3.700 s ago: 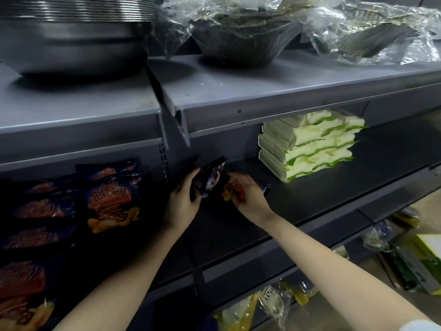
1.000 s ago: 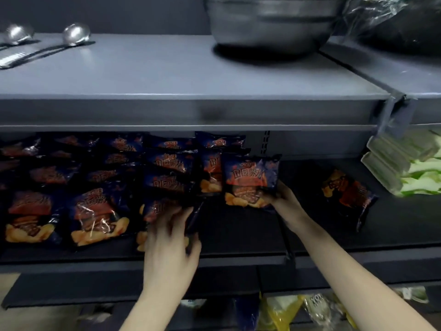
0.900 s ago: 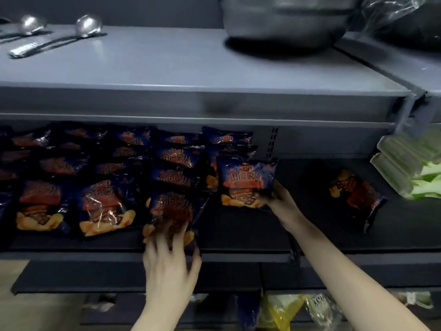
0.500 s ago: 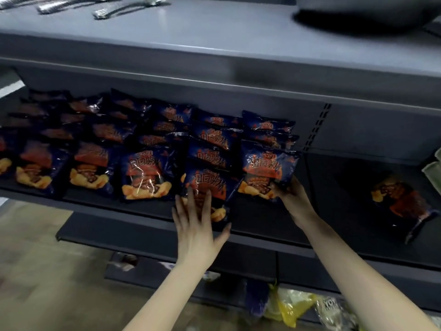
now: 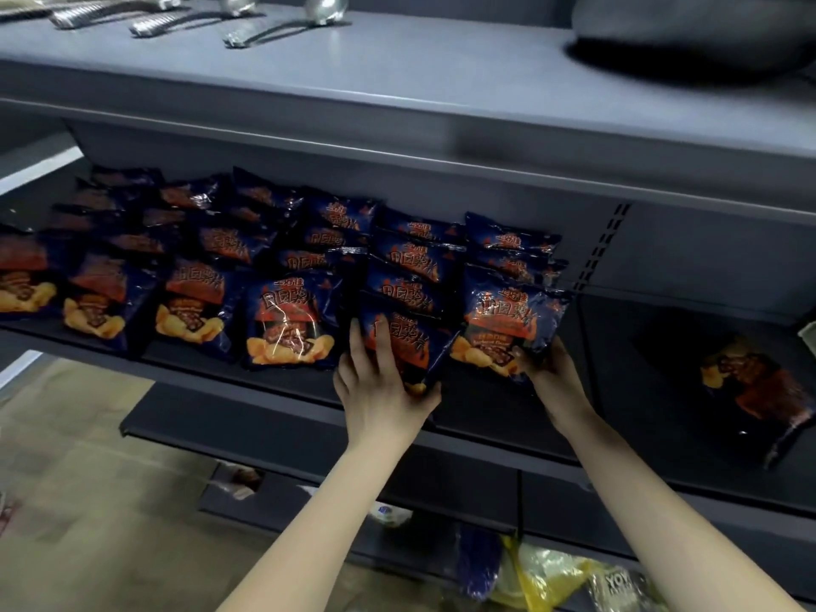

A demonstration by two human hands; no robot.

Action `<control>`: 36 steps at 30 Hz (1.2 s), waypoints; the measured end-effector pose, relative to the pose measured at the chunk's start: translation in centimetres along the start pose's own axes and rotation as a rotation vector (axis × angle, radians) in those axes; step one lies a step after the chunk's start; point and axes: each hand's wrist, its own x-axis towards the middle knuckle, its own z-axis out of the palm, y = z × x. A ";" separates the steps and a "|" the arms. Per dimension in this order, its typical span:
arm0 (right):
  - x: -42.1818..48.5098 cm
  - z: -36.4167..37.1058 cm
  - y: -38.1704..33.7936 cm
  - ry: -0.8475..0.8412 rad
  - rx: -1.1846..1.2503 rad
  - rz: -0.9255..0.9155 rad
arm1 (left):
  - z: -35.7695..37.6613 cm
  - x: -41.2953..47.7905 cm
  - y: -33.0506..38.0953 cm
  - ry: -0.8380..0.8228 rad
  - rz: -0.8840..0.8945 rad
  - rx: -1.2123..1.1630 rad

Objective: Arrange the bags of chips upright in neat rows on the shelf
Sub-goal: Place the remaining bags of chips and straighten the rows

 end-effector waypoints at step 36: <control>-1.6 0.4 0.2 0.164 0.060 -0.036 | 2.8 -1.5 2.5 0.197 0.403 -0.183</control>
